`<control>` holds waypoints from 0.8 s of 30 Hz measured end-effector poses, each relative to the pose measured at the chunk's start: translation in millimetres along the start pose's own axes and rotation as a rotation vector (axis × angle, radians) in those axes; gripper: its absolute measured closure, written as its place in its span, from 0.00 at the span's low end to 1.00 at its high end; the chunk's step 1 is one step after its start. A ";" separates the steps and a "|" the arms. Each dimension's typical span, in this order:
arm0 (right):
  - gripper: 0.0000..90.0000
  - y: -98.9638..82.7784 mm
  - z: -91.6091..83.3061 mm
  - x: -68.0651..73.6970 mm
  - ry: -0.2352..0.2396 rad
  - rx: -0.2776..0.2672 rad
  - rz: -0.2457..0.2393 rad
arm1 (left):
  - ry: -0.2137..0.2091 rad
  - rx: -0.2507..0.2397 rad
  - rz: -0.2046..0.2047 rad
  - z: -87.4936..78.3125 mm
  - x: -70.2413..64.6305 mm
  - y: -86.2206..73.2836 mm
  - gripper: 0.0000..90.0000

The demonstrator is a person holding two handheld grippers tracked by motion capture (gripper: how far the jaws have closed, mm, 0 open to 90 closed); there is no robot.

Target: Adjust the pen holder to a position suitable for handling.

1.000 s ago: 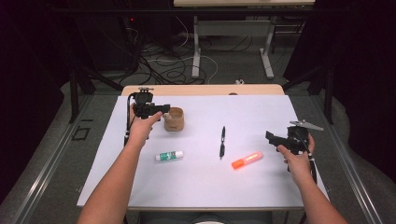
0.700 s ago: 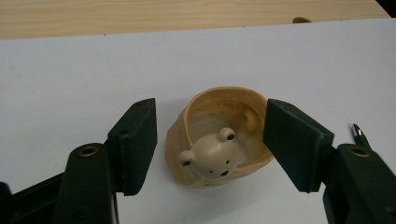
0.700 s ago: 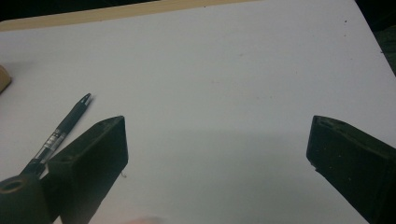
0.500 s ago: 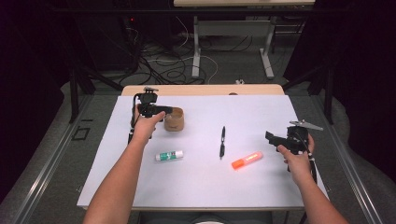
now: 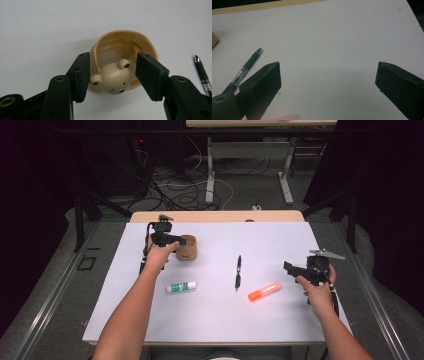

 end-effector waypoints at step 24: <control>0.07 -1.6 1.6 0.9 0.004 0.011 0.001 | 0.070 0.063 -0.043 7.0 -1.5 -7.4 0.60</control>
Point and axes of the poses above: each handheld gripper's, and its own axes: z roughly forward along the jaws, y roughly out of its top, x roughly to its left, the point moved 8 cm from there along z, roughly forward along the jaws, and after that the axes turned 9 degrees about -x, right-handed, at the moved point
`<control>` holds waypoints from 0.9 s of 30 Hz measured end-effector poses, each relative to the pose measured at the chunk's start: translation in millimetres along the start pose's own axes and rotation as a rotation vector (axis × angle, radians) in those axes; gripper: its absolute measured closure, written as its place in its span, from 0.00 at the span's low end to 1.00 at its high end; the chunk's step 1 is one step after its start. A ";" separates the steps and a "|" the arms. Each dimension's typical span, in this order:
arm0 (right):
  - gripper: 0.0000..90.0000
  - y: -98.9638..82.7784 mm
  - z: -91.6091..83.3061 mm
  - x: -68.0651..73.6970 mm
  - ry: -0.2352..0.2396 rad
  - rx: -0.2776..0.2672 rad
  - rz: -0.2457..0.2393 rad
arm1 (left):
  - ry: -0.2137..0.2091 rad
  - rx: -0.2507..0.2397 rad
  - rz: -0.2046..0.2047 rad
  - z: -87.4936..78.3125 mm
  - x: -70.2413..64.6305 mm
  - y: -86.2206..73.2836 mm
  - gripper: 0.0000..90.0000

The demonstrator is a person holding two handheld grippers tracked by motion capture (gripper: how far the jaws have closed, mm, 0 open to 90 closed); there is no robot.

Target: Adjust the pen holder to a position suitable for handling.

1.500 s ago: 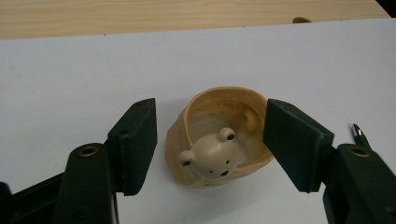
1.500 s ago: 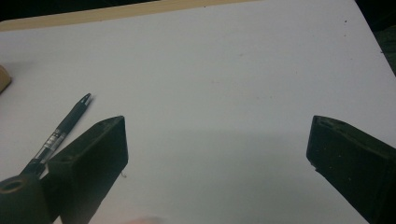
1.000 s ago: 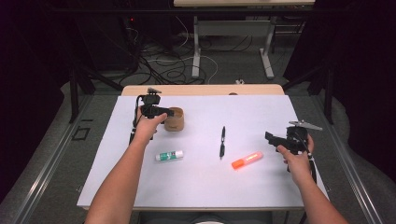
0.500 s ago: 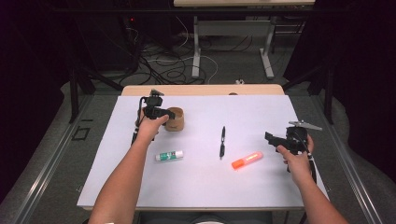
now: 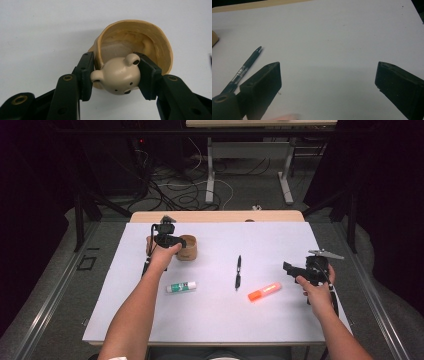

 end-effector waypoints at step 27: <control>0.07 -0.7 0.8 -2.8 0.002 0.002 -0.005 | -0.020 0.051 -0.192 -6.0 -15.5 8.1 0.62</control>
Point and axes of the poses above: each handheld gripper's, and its own axes: z roughly forward along the jaws, y roughly out of its top, x roughly to its left, the point moved 8 cm from there along z, roughly forward along the jaws, and after that the axes turned 9 degrees about -x, right-handed, at the moved point
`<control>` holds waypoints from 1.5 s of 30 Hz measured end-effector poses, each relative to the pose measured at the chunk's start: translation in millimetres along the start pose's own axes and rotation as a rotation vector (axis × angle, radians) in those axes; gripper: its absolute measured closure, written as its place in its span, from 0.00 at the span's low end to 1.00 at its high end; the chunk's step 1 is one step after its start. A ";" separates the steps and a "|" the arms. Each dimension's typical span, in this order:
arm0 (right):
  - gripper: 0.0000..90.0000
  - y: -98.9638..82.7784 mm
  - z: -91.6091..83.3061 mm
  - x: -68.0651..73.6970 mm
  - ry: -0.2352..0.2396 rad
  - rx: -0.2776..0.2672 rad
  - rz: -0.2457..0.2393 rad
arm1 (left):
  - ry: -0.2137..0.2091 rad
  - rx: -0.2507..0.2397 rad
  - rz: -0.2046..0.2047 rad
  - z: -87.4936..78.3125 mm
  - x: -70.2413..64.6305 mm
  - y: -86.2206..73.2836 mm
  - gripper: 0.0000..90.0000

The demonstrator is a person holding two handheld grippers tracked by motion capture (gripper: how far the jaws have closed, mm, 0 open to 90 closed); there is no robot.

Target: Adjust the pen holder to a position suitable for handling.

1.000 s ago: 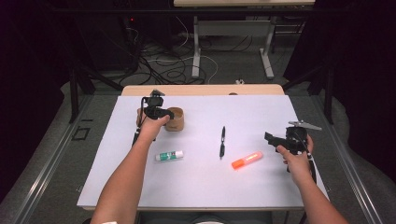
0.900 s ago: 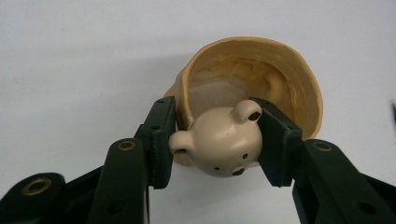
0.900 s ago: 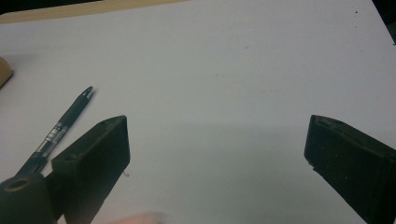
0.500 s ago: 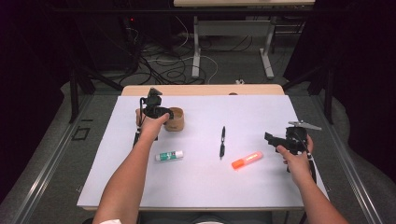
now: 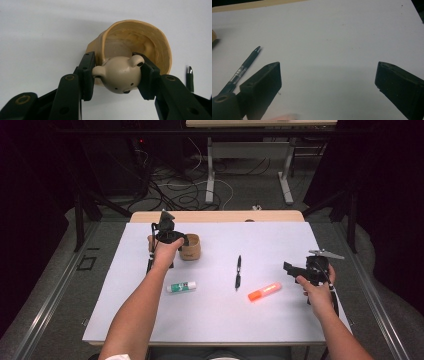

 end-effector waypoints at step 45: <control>0.07 -1.1 -1.0 2.4 0.001 0.004 -0.001 | -0.087 0.074 0.079 -11.9 -85.8 -78.3 0.62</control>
Point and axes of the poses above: each handheld gripper's, and its own axes: z roughly forward along the jaws, y roughly out of its top, x roughly to its left, the point moved 8 cm from there along z, roughly forward along the jaws, and after that the axes turned 9 degrees about -x, right-handed, at the moved point
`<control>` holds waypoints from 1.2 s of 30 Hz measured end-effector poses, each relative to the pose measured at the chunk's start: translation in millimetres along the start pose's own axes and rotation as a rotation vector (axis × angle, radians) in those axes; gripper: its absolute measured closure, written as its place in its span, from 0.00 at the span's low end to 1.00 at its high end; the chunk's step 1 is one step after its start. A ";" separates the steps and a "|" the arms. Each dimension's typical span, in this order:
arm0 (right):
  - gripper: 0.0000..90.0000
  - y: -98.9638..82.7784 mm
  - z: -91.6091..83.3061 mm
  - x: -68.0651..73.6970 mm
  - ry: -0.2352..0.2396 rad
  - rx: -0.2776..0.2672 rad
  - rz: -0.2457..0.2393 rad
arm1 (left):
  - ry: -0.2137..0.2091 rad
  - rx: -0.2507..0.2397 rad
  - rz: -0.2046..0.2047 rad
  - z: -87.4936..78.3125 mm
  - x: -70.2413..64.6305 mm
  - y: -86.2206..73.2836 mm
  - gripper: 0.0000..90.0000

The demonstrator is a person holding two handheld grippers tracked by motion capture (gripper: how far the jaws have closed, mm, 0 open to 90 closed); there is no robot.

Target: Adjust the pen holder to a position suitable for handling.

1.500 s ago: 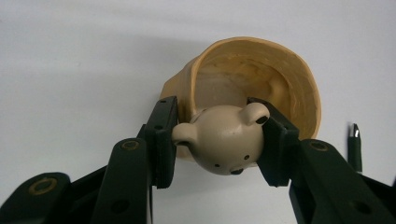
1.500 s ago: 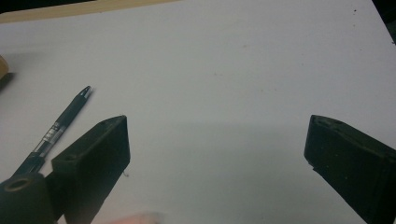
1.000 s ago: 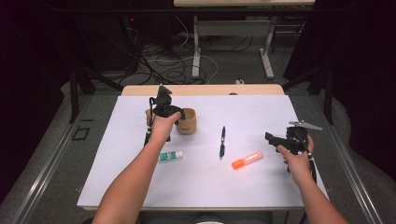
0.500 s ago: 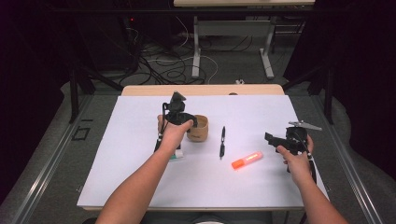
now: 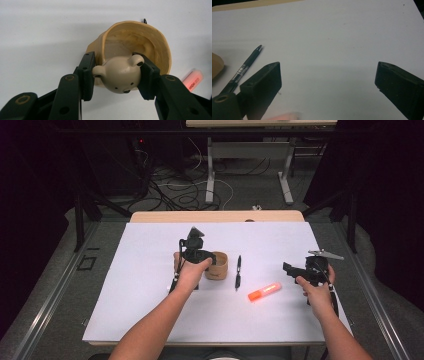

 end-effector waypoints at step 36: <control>0.07 -1.6 0.6 2.8 0.008 0.007 -0.005 | 0.048 -0.108 -0.049 -0.9 -19.8 -30.7 0.61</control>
Point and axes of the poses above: each handheld gripper's, and its own axes: z roughly forward along the jaws, y roughly out of its top, x roughly to its left, the point moved 8 cm from there along z, roughly forward along the jaws, and after that the axes turned 9 degrees about -x, right-handed, at the moved point
